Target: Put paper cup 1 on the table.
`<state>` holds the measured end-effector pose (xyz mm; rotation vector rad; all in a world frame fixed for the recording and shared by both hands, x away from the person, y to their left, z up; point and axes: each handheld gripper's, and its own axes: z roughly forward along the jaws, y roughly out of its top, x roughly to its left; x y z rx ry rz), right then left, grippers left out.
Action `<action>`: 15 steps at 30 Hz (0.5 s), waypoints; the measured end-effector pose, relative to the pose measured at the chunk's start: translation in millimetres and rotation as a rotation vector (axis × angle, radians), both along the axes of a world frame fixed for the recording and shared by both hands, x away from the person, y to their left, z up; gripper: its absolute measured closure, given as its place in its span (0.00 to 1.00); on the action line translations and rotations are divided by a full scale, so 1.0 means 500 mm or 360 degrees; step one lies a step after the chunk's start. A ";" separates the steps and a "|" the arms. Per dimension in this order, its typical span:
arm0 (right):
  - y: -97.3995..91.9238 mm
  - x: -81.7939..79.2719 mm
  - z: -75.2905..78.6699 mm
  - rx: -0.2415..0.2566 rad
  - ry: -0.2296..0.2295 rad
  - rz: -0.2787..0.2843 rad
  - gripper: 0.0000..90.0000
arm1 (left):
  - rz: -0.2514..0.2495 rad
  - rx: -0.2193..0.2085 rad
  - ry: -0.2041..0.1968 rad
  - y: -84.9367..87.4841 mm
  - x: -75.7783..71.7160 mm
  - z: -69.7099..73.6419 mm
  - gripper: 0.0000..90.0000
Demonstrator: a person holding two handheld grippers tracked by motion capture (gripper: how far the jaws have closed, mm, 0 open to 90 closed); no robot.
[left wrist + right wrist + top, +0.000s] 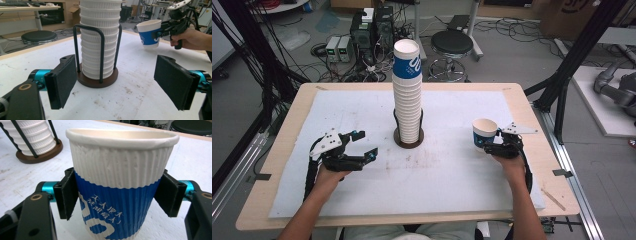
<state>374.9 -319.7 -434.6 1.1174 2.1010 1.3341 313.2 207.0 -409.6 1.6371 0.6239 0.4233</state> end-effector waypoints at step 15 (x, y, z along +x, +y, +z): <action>-0.026 -0.023 -0.008 -0.0100 0.0081 0.0040 0.28 | -0.0002 0.0007 0.0008 0.001 0.001 -0.001 0.21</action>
